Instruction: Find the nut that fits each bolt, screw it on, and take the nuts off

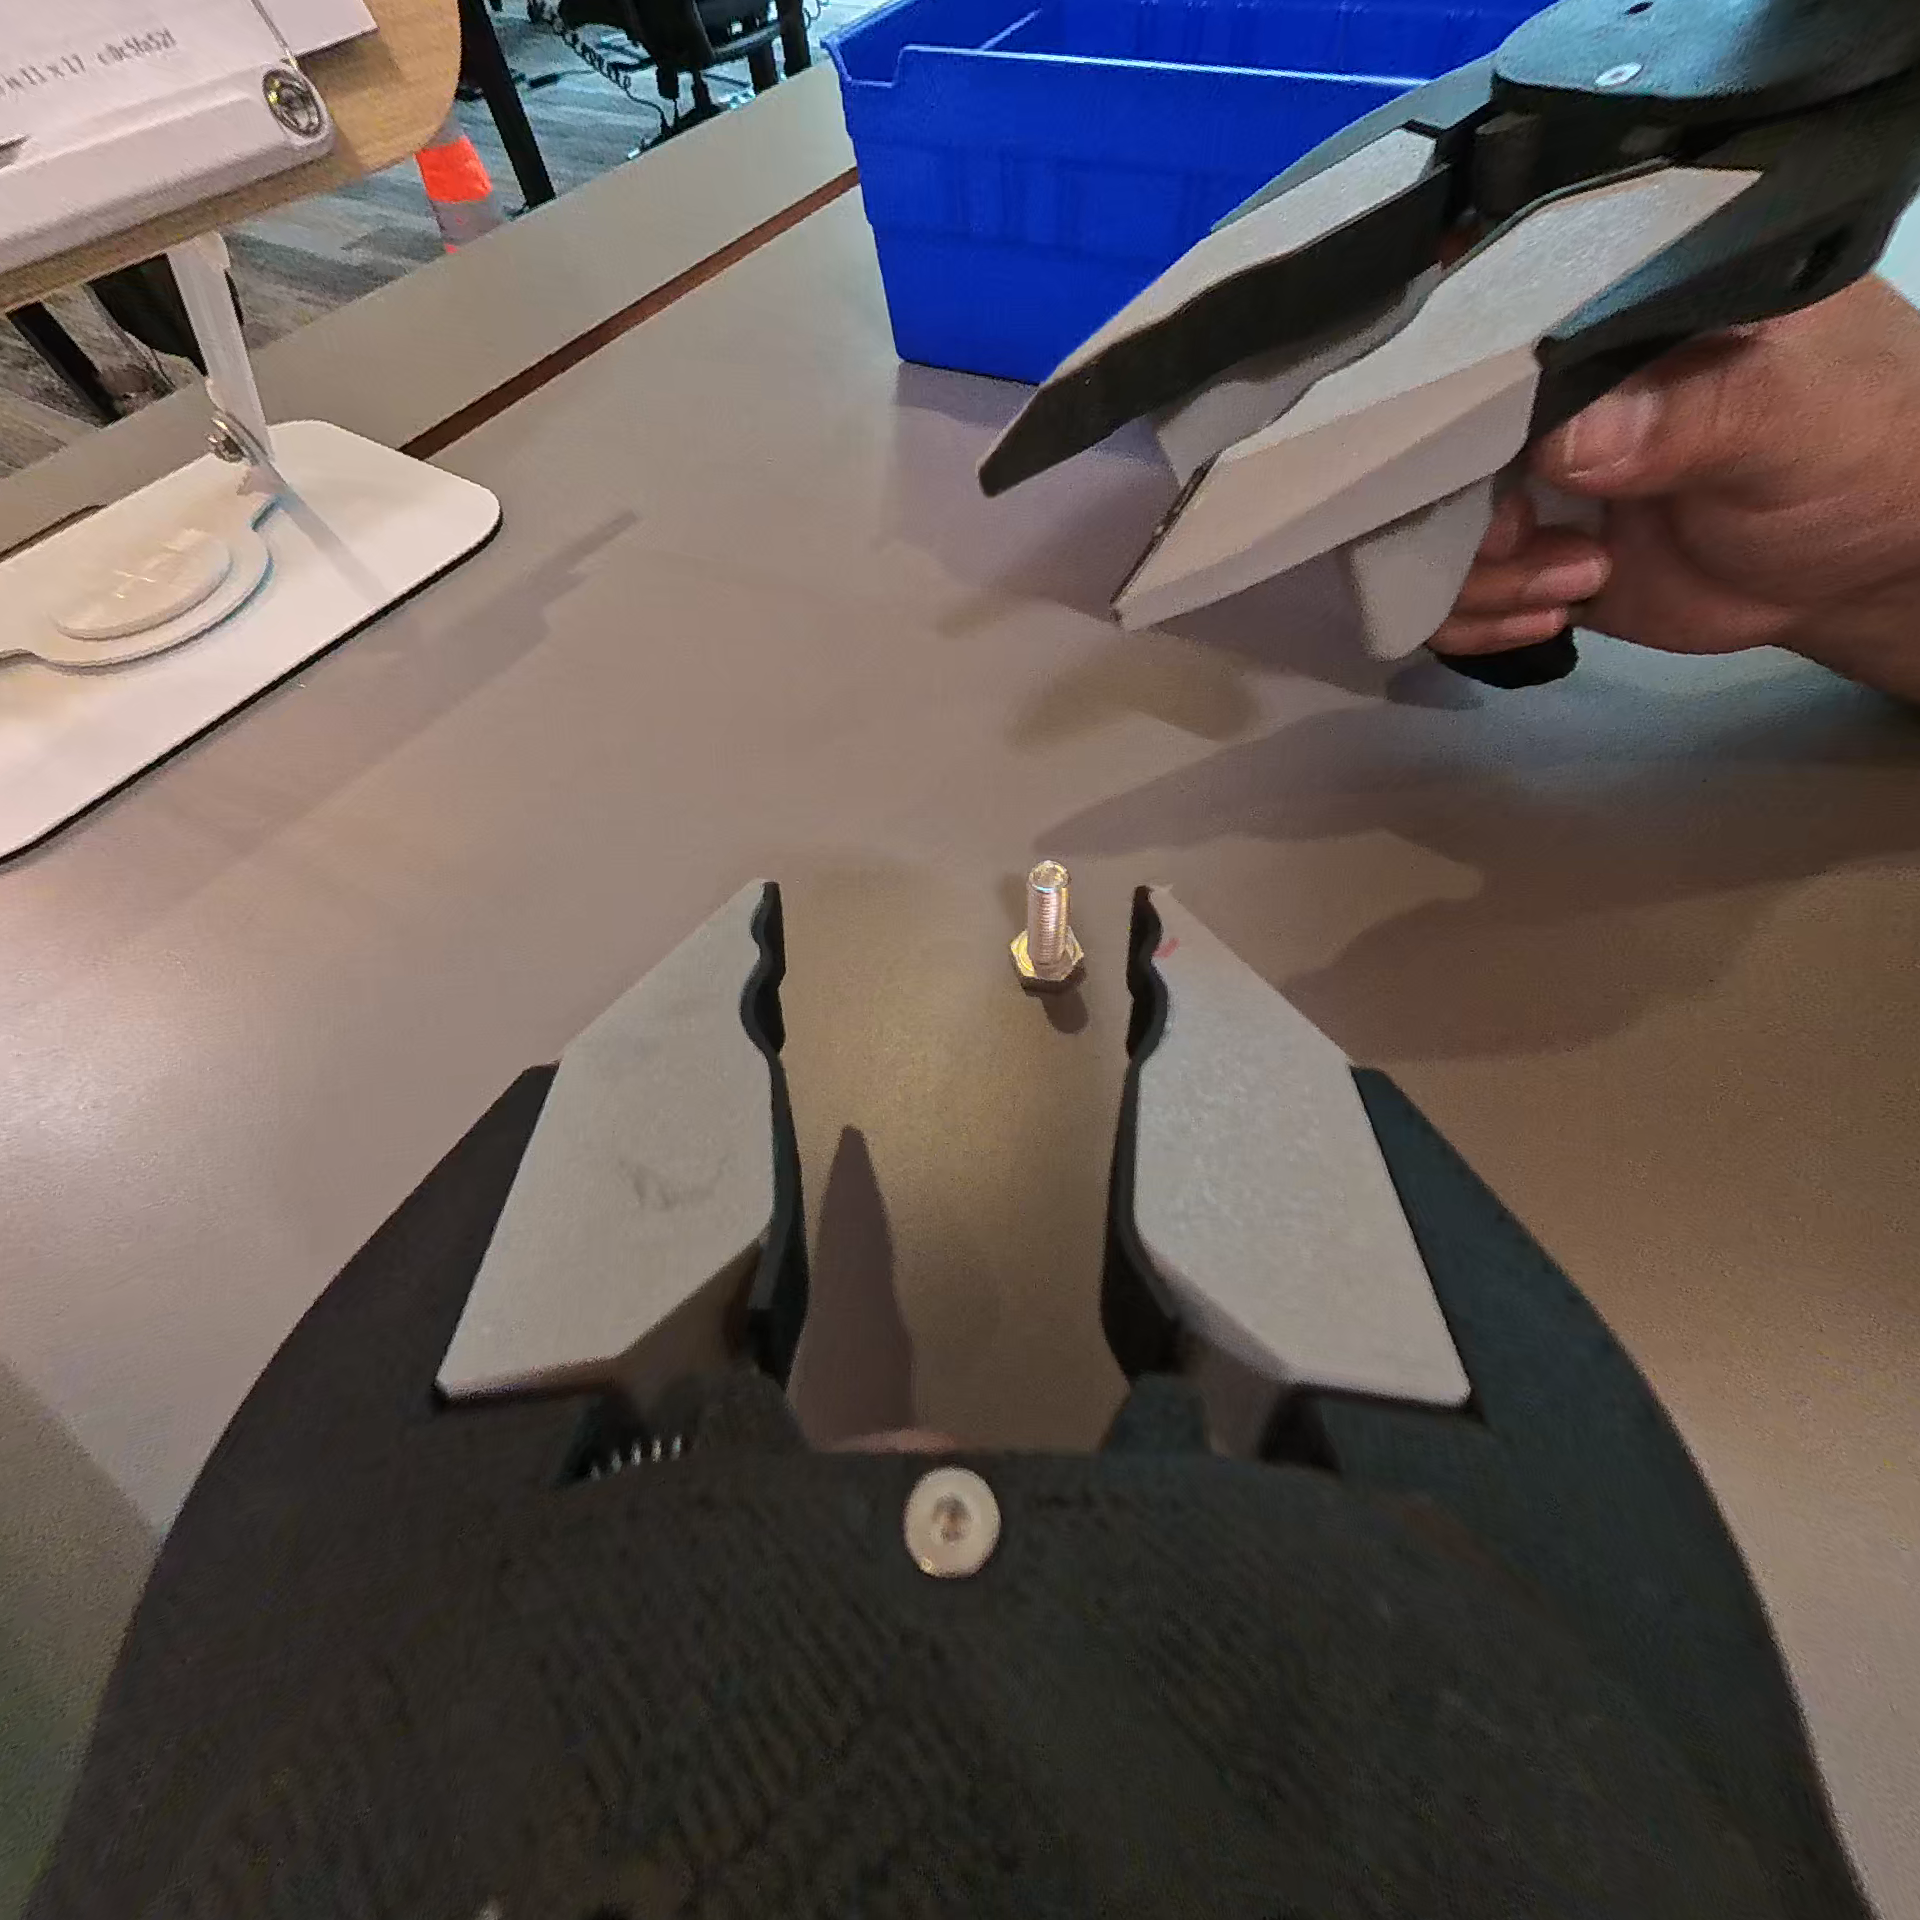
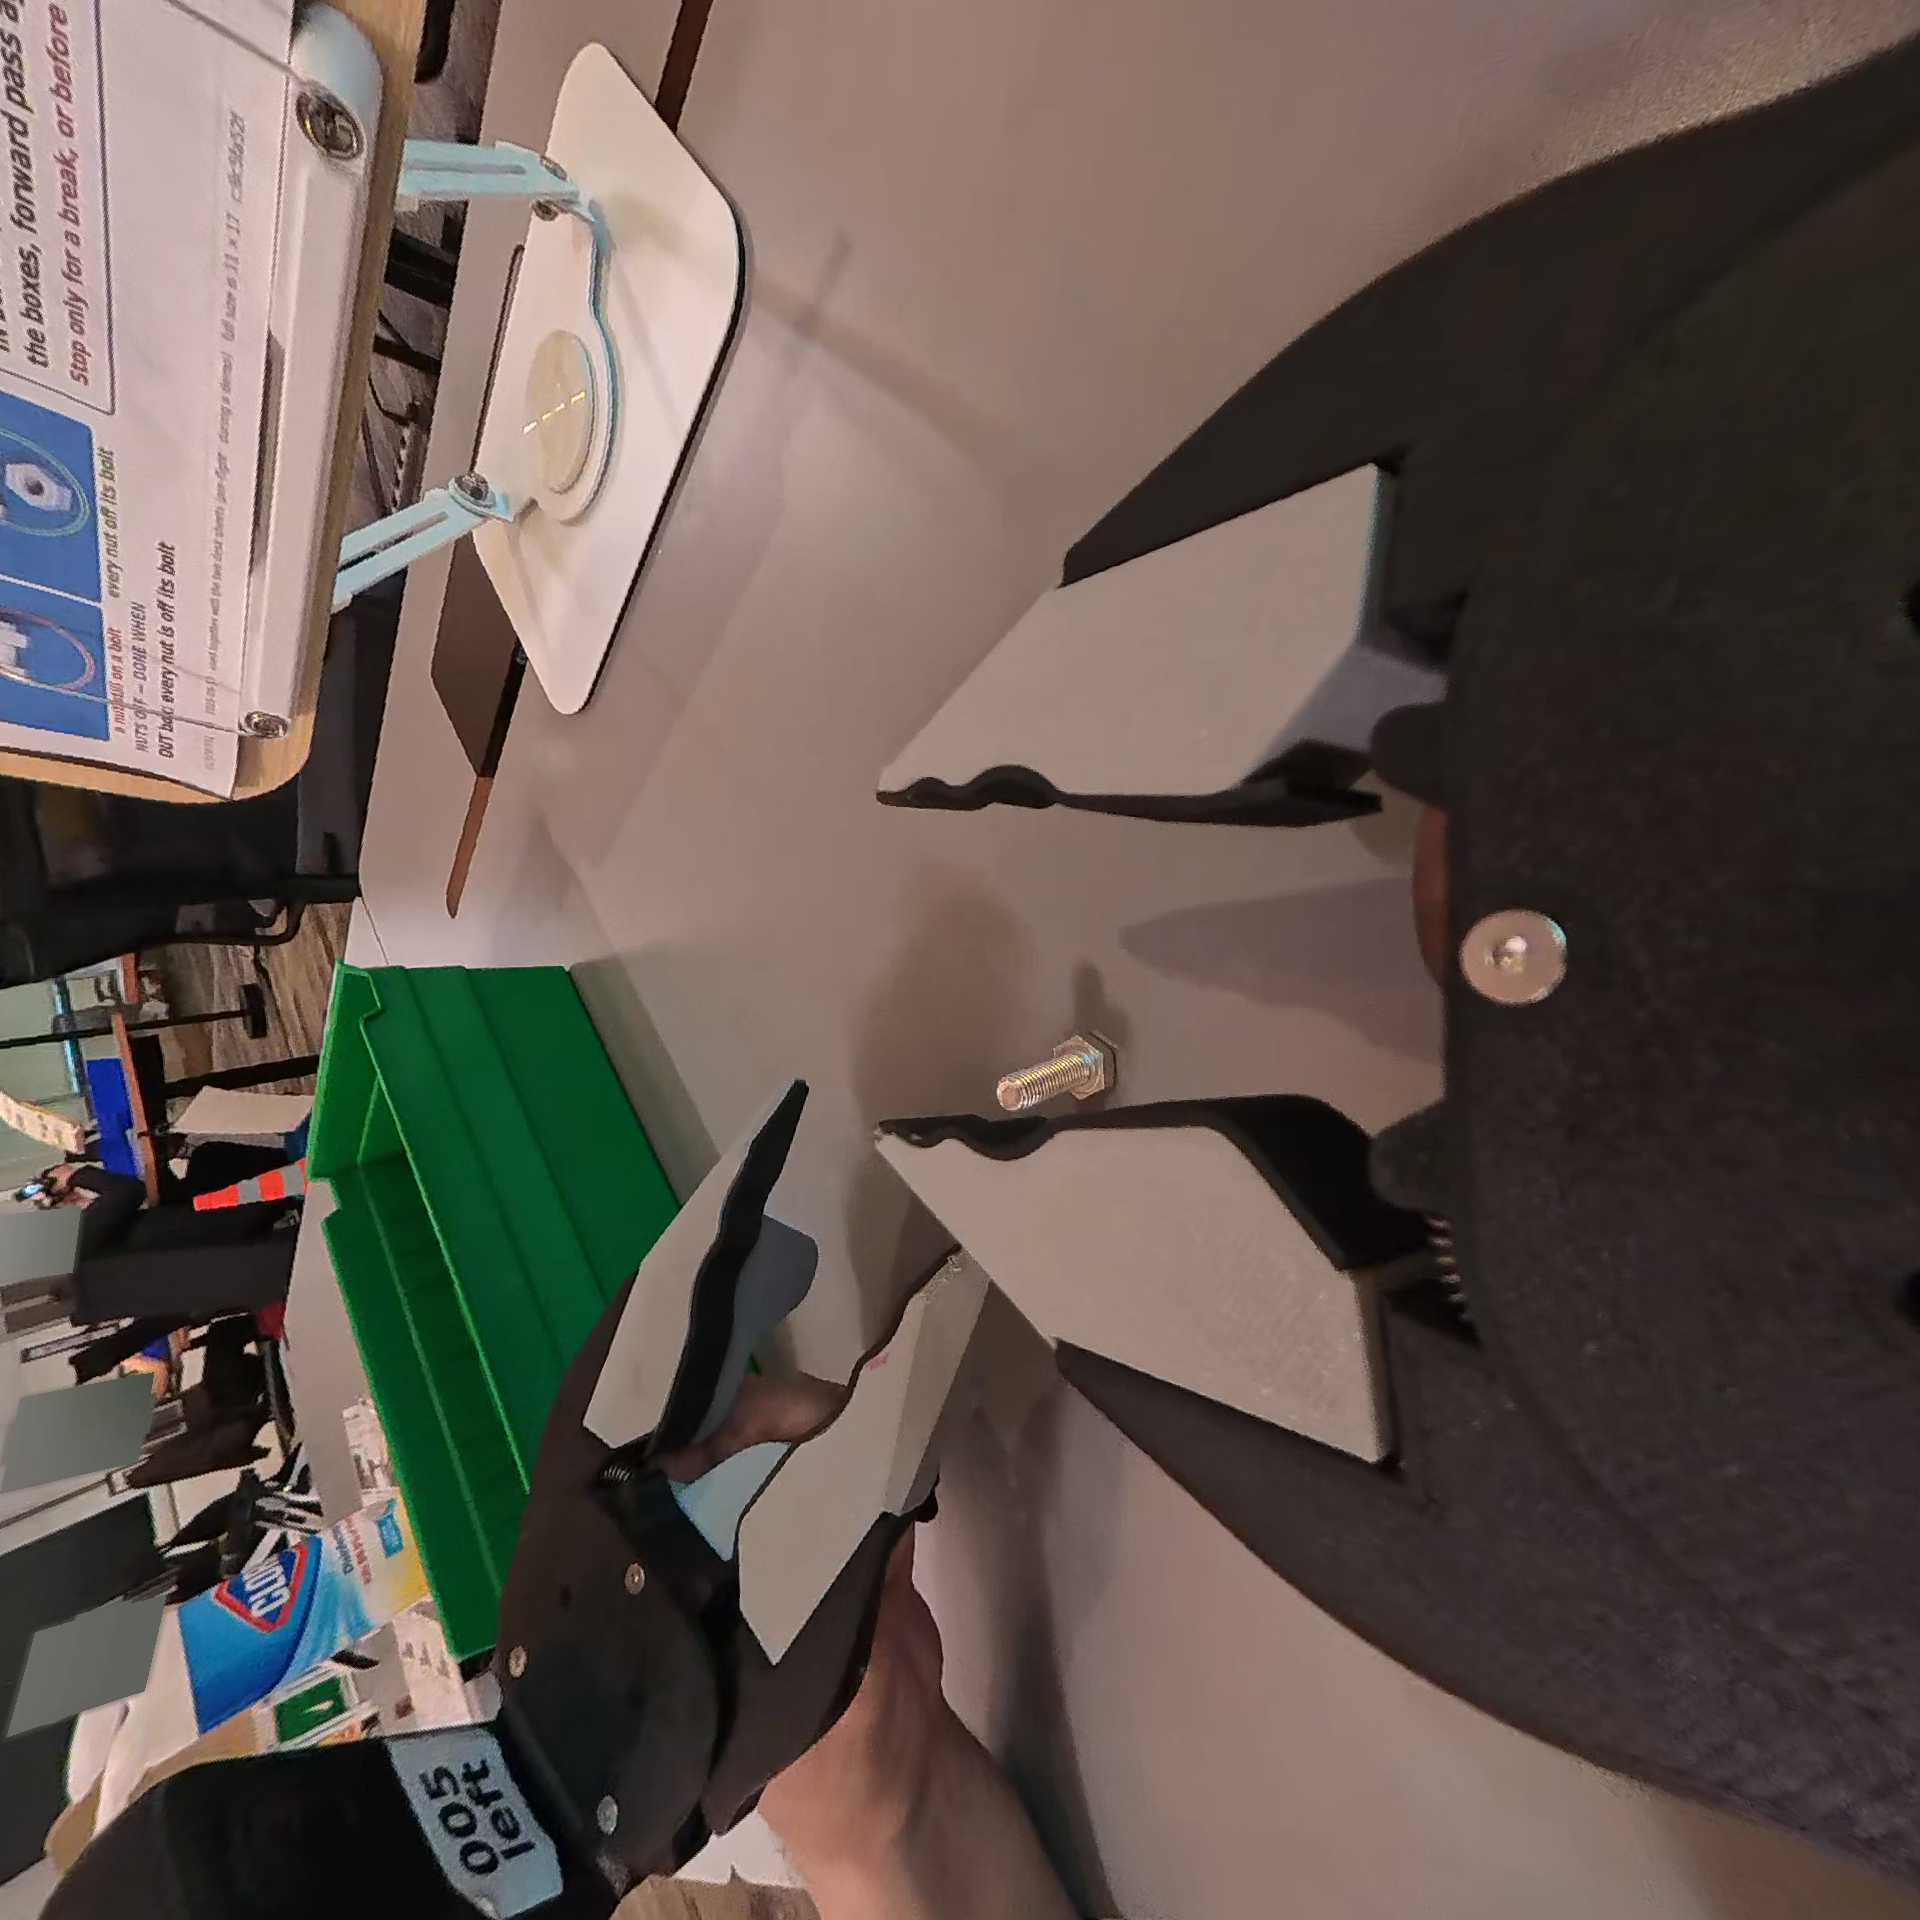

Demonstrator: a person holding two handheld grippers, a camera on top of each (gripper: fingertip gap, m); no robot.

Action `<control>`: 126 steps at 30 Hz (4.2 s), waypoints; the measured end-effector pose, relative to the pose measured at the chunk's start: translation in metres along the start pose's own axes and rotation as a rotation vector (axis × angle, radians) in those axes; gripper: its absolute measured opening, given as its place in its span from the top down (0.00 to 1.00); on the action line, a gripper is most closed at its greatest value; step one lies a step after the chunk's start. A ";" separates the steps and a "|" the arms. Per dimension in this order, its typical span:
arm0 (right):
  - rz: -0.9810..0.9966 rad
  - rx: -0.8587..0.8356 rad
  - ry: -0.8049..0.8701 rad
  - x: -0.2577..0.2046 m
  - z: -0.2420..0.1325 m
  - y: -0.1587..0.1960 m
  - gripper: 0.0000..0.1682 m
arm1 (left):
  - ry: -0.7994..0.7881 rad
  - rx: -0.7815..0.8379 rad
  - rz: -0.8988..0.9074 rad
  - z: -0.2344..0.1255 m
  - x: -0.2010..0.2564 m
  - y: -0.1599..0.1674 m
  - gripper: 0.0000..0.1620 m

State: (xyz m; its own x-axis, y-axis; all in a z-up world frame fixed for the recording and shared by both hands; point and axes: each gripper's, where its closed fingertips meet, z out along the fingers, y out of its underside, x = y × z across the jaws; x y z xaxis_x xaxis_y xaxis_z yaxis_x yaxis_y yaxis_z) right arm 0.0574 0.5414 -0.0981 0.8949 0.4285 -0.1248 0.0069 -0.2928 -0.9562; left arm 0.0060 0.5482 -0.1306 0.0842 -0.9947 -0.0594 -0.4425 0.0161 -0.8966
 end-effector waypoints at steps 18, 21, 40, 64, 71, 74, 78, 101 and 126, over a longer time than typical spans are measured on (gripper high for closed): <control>-0.178 0.004 0.037 -0.021 -0.002 -0.004 0.69 | -0.245 0.033 0.020 -0.115 -0.089 -0.079 0.60; -0.180 0.020 0.033 -0.023 -0.005 -0.007 0.69 | -0.320 -0.068 -0.098 -0.143 -0.152 -0.063 0.57; -0.188 0.026 0.026 -0.028 -0.006 -0.009 0.71 | -0.556 -0.575 -0.578 -0.149 -0.304 0.149 0.70; -0.204 0.024 0.034 -0.029 -0.007 -0.009 0.71 | -0.470 -0.261 -0.467 -0.162 -0.278 0.058 0.89; -0.169 0.040 0.027 -0.024 -0.012 -0.015 0.72 | -0.160 -0.017 -0.016 -0.121 -0.120 -0.045 0.89; -0.151 0.070 0.032 -0.020 -0.019 -0.023 0.73 | -0.010 0.058 0.121 -0.089 -0.033 -0.053 0.89; -0.123 0.084 0.026 -0.017 -0.023 -0.025 0.74 | 0.103 0.077 0.242 -0.041 0.042 -0.025 0.89; 0.173 -0.198 -0.478 -0.087 -0.011 0.024 0.88 | -0.118 0.231 0.680 -0.018 0.068 -0.026 0.89; -0.189 -0.527 0.005 0.000 -0.008 0.084 0.91 | 0.096 -0.276 0.148 0.030 0.022 0.038 0.76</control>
State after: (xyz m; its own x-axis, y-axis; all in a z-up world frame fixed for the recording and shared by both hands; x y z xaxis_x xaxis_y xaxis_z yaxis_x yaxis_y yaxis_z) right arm 0.0612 0.5103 -0.1762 0.8586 0.5112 0.0381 0.3881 -0.5999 -0.6996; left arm 0.0182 0.5299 -0.1791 -0.0774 -0.9889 -0.1267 -0.6702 0.1457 -0.7278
